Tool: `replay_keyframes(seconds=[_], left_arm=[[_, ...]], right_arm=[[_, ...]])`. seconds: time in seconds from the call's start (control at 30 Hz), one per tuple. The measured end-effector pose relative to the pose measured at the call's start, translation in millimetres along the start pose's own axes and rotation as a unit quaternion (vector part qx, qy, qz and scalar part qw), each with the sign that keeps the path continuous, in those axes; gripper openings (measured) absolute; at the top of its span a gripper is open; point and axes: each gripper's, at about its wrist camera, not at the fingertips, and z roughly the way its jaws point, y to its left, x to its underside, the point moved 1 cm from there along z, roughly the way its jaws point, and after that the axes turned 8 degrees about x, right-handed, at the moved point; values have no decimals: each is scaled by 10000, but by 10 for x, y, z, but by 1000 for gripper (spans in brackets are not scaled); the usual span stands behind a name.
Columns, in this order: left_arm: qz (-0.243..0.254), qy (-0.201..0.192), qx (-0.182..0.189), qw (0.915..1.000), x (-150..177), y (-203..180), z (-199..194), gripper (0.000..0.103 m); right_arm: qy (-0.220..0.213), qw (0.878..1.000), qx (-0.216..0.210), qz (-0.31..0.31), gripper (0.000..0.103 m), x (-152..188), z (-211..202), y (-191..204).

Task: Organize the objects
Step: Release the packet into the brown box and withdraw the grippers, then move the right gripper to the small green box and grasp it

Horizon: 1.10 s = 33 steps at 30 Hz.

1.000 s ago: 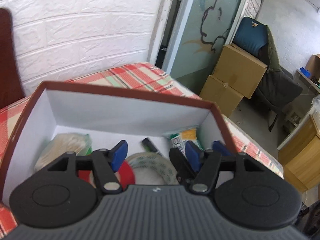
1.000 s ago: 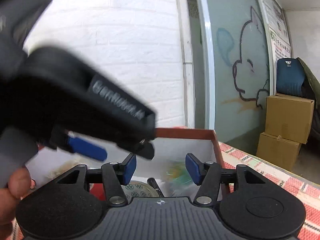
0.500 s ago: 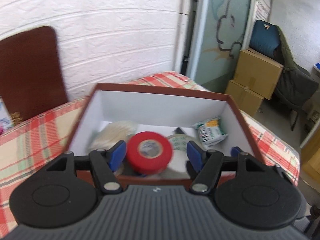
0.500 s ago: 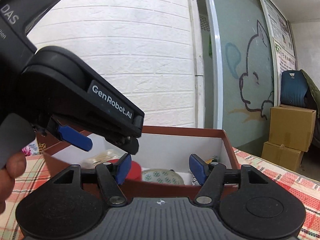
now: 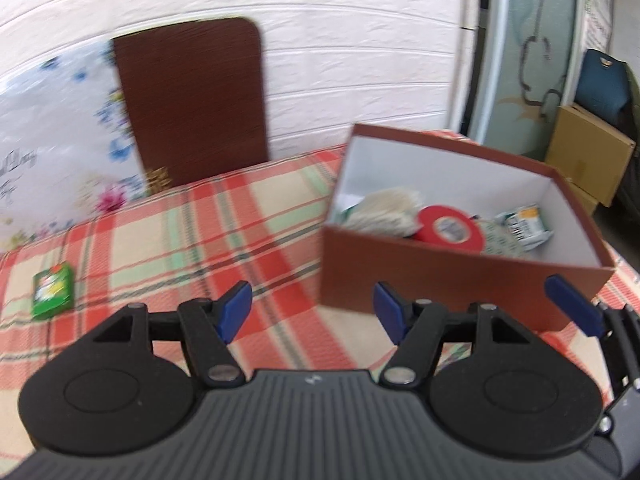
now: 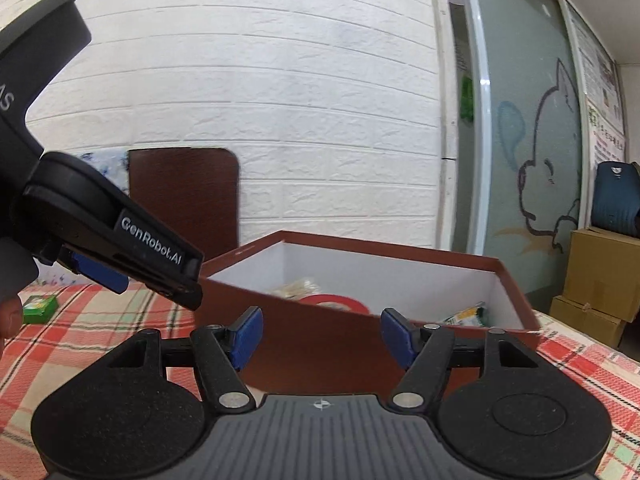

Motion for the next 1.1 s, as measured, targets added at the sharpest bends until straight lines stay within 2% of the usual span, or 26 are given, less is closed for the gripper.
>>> replay_keyframes(seconds=[0.27,0.57,1.1], left_arm=[[-265,12,-258,9993,227,390,-142,69],[-596,37,-638,9962,449,921,-272,70],[-1187,84,-1578,9803,877,2020,-404,70]], right_arm=[[19,9988,-378,-325,65,9,-342,488],[118,9955,-733,-589,65,7,-424,885],[202,9769,-1621,-1375,65,28,-534,1875]])
